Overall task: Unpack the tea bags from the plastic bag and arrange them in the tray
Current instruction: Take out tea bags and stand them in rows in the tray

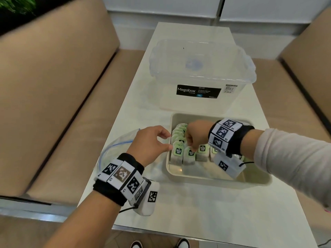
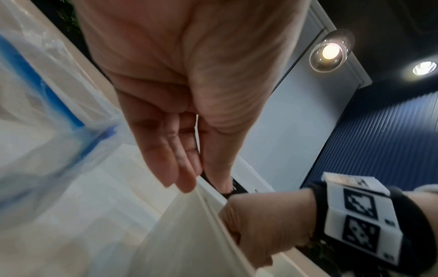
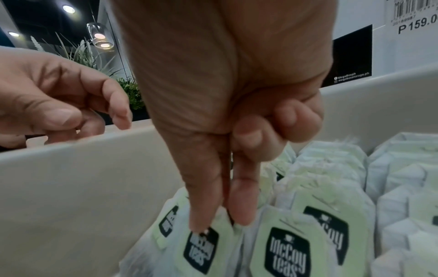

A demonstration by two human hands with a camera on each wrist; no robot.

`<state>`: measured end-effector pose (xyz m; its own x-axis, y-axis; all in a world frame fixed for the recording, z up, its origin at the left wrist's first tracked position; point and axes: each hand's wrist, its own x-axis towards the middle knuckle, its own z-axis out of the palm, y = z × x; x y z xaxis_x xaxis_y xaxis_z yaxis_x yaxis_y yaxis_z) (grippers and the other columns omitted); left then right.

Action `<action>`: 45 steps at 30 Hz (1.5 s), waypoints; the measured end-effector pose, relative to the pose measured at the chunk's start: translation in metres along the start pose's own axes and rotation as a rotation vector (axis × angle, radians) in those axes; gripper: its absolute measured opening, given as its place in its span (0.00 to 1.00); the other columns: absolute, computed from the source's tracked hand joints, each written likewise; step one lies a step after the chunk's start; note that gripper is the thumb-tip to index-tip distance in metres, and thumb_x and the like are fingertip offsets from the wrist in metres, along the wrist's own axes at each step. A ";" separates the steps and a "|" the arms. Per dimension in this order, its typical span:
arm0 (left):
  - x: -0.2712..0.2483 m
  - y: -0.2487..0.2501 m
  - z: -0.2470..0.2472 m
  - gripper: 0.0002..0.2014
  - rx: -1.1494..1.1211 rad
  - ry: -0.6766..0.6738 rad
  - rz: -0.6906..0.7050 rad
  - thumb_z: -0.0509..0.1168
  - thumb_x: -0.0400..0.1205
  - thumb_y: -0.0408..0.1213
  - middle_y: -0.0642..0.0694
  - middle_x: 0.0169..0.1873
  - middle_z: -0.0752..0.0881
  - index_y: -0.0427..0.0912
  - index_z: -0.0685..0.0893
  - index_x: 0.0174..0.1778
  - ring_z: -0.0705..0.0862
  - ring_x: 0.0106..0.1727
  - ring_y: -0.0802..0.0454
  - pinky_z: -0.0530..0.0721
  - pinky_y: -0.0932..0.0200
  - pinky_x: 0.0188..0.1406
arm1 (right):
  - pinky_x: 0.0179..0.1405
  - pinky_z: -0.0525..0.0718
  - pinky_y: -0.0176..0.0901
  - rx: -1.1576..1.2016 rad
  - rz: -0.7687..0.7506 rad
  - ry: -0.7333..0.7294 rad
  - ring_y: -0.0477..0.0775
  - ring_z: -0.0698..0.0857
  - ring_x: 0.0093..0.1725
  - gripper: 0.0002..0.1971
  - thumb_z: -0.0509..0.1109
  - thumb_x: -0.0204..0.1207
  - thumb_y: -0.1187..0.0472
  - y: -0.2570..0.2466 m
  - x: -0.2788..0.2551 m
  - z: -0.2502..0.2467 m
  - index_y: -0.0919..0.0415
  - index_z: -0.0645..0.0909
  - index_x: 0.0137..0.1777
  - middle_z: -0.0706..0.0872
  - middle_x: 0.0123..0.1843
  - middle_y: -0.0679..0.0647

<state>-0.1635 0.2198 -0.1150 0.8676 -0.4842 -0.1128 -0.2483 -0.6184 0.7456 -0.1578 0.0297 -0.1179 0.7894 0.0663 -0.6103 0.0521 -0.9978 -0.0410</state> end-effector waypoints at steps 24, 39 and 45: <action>-0.049 -0.111 -0.071 0.15 0.092 -0.086 -0.536 0.66 0.74 0.39 0.36 0.46 0.81 0.35 0.75 0.52 0.83 0.45 0.38 0.88 0.44 0.46 | 0.41 0.80 0.45 0.332 -0.060 0.140 0.59 0.81 0.36 0.16 0.58 0.82 0.66 -0.190 0.003 0.007 0.68 0.77 0.32 0.84 0.42 0.58; -0.045 -0.122 -0.081 0.25 0.106 0.093 -0.332 0.69 0.73 0.36 0.38 0.63 0.77 0.38 0.73 0.66 0.76 0.64 0.40 0.75 0.54 0.62 | 0.41 0.77 0.36 0.891 0.101 0.639 0.45 0.83 0.39 0.10 0.72 0.66 0.64 -0.195 -0.009 0.023 0.46 0.81 0.41 0.84 0.31 0.43; -0.061 -0.089 -0.097 0.13 -0.334 0.301 -0.132 0.60 0.82 0.48 0.46 0.43 0.87 0.47 0.86 0.41 0.84 0.48 0.48 0.79 0.54 0.49 | 0.38 0.78 0.45 0.866 -0.037 0.952 0.48 0.80 0.32 0.12 0.72 0.74 0.50 -0.211 -0.030 0.000 0.46 0.68 0.44 0.86 0.35 0.44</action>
<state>-0.1523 0.3638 -0.1105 0.9812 -0.1828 -0.0622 -0.0178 -0.4061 0.9136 -0.1922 0.2381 -0.0905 0.9380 -0.2906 0.1892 -0.0463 -0.6458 -0.7621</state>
